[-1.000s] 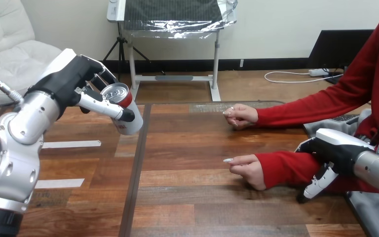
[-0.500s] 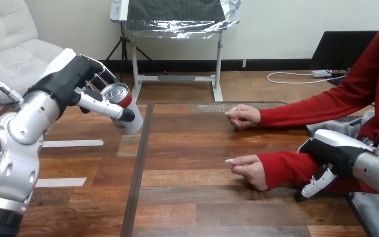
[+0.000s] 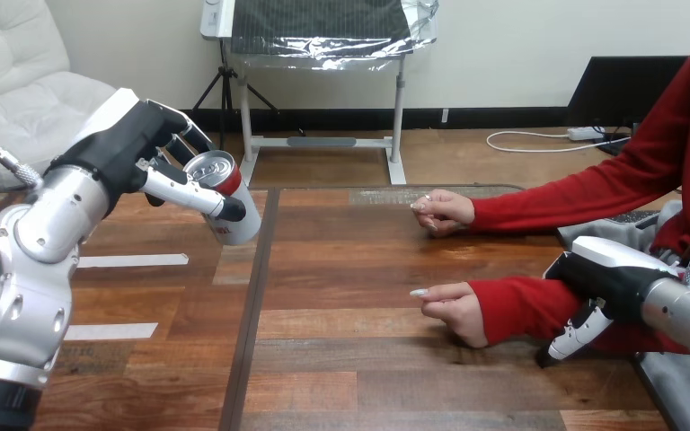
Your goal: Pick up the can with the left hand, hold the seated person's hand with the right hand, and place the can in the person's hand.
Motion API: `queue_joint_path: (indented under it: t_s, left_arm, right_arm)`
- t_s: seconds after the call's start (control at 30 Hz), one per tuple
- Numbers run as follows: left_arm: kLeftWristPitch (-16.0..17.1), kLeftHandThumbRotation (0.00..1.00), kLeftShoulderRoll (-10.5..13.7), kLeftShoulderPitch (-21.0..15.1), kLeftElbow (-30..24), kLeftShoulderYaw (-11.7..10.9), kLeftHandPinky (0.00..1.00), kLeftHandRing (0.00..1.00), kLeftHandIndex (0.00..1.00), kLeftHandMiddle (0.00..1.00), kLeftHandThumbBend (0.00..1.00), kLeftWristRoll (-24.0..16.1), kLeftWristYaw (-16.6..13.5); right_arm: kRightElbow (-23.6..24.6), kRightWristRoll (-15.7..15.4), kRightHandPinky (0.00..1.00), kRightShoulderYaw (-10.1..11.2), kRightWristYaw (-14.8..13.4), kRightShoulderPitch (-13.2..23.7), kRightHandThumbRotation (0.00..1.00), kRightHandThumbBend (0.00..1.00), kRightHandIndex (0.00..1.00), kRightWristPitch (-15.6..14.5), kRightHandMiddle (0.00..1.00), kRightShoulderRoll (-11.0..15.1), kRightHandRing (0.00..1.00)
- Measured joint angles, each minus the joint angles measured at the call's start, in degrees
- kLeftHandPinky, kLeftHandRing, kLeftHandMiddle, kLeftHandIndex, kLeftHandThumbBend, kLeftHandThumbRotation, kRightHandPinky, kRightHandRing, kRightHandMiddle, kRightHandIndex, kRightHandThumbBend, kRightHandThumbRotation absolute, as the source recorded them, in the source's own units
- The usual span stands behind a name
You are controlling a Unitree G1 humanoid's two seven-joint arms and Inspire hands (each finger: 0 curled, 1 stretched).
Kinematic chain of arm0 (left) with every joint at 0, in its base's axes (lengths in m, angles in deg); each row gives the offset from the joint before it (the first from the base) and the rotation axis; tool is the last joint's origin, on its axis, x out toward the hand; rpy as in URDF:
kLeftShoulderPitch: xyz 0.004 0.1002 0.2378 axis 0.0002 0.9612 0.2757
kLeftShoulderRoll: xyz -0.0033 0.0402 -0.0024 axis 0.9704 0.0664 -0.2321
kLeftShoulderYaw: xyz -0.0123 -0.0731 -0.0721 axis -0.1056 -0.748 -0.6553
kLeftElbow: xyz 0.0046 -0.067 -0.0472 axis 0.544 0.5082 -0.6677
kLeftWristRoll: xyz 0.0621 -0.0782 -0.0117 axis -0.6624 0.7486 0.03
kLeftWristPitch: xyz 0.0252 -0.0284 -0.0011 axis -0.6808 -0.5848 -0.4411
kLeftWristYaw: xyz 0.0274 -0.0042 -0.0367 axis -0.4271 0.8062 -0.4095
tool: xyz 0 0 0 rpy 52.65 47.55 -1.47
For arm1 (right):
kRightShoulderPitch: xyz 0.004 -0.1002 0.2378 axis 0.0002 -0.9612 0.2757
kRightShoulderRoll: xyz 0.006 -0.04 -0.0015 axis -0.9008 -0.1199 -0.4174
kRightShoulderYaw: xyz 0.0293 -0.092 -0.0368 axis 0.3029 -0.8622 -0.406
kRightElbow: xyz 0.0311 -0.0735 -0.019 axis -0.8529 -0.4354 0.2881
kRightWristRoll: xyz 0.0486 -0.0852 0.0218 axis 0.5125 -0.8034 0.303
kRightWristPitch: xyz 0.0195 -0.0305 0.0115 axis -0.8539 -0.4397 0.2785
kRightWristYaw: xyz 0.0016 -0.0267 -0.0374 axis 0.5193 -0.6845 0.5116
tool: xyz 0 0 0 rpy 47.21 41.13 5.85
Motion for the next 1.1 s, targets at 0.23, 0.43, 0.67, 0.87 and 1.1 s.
queue_joint_path:
  t_s: [0.23,0.43,0.67,0.87,1.1]
  left_arm:
    - [0.01,0.0,0.02,0.0,0.0,0.0,0.3,0.35,0.42,0.41,0.7,0.03,0.04]
    - [0.01,0.0,0.02,0.0,0.0,0.0,0.3,0.35,0.42,0.41,0.7,0.03,0.04]
    - [0.01,0.0,0.02,0.0,0.0,0.0,0.3,0.35,0.42,0.41,0.7,0.08,0.04]
    - [0.01,0.0,0.02,0.0,0.0,0.0,0.3,0.35,0.42,0.41,0.7,0.09,0.04]
    - [0.14,0.0,0.02,0.0,0.0,0.0,0.3,0.35,0.43,0.41,0.7,0.09,0.08]
  right_arm:
    - [-0.45,0.1,0.23,0.0,-1.85,-0.31,0.0,0.76,0.36,1.45,0.34,0.0,0.28]
    - [-0.68,0.15,0.24,0.01,-3.44,-0.62,0.0,0.73,0.34,2.77,0.33,0.0,0.28]
    - [-0.72,0.3,0.23,0.03,-5.35,-0.79,0.03,0.71,0.33,3.92,0.33,0.0,0.27]
    - [-0.72,1.3,0.24,0.21,-5.83,-0.79,0.06,0.67,0.33,4.37,0.33,0.0,0.28]
    - [-0.57,1.98,0.24,0.31,-5.96,-0.78,0.11,0.64,0.32,4.74,0.32,0.0,0.28]
